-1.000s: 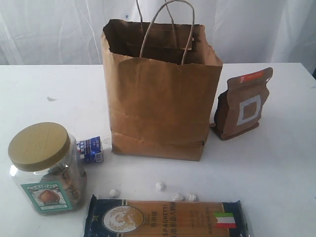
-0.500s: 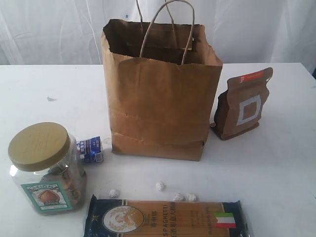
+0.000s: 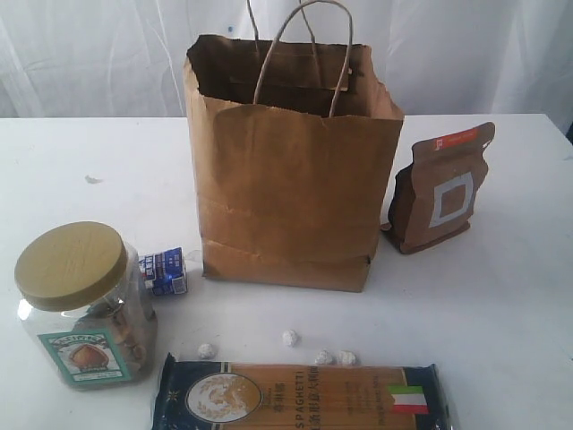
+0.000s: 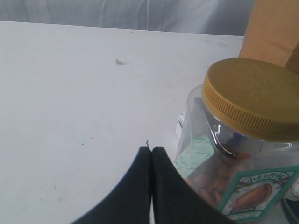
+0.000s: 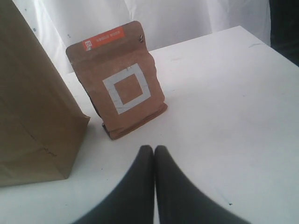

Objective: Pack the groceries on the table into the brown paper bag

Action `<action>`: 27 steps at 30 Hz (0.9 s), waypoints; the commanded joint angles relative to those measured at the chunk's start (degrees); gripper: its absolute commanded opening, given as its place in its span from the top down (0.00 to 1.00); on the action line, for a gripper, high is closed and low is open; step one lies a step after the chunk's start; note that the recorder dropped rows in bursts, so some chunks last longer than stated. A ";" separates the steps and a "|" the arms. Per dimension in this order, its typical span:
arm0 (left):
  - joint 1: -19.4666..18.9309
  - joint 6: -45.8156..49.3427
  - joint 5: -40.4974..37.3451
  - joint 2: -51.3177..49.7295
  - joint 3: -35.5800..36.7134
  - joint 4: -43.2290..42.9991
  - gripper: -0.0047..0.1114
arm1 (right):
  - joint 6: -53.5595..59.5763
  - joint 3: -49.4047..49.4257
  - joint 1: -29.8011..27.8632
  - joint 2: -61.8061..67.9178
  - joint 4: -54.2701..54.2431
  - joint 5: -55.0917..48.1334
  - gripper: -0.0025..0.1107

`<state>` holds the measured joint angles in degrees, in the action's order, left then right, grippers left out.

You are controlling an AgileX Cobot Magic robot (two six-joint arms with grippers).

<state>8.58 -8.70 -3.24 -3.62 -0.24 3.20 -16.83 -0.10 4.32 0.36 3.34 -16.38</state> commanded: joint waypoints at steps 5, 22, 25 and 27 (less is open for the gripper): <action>0.03 -4.99 5.99 0.21 0.24 2.07 0.96 | 0.11 0.10 -0.46 -0.36 -0.09 0.04 0.98; 7.73 -23.28 -18.81 -1.00 -22.63 -7.24 0.96 | 0.23 0.10 -0.46 -0.36 -0.10 0.04 0.98; 11.10 -8.51 -36.88 -4.42 -33.65 -1.13 0.96 | 0.23 0.10 -0.46 -0.36 -0.10 0.04 0.98; 12.09 -2.95 -44.49 -7.37 -38.86 2.21 0.96 | 0.23 0.10 -0.46 -0.36 -0.10 0.04 0.98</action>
<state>18.87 -20.91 -34.23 -7.75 -31.64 0.76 -16.83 -0.10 4.32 0.36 3.34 -16.42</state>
